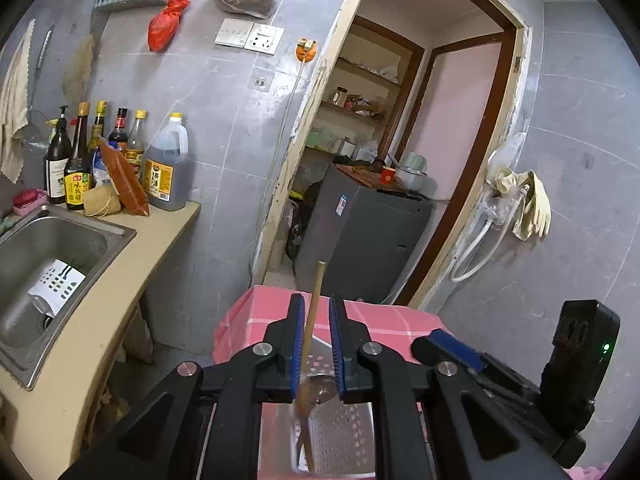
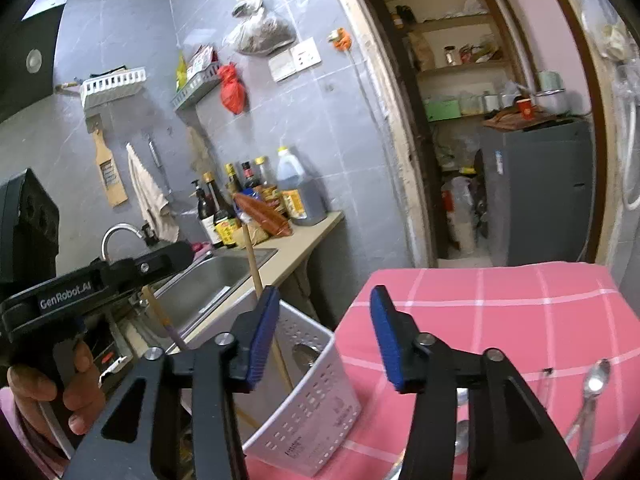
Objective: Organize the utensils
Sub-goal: 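Open both tools to drop chopsticks and spoon into the white caddy, then move both tools back down to the remaining utensils on the table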
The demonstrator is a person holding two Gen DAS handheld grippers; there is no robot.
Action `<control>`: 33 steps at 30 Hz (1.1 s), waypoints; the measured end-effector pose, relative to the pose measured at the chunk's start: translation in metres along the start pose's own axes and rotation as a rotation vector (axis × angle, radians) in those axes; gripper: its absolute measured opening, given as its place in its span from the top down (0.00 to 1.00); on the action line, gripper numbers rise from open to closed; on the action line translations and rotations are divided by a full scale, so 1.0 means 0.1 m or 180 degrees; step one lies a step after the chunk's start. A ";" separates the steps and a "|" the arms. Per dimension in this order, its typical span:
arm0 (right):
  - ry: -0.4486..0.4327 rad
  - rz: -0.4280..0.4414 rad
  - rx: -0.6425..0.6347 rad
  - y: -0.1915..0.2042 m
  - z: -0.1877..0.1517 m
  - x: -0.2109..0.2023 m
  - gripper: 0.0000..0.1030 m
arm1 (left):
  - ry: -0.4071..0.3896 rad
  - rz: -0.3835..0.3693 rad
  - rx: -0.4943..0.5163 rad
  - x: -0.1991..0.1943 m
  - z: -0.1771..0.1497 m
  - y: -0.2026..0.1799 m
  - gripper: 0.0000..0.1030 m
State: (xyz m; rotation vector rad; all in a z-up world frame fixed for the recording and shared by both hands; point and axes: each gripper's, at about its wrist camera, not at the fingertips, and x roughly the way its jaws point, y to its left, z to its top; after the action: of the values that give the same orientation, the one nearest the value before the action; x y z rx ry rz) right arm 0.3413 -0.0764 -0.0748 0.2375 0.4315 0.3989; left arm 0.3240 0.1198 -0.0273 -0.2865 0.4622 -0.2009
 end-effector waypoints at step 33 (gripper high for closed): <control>-0.0210 -0.0958 -0.0011 -1.54 0.27 -1.80 0.01 | 0.0074 -0.0046 0.0686 0.14 -0.55 -1.77 0.00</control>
State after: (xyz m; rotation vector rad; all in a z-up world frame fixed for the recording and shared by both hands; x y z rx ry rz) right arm 0.2528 -0.2942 -0.0337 0.1782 0.3946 0.0965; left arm 0.2885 -0.0632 -0.0246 -0.0767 0.4574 -0.2661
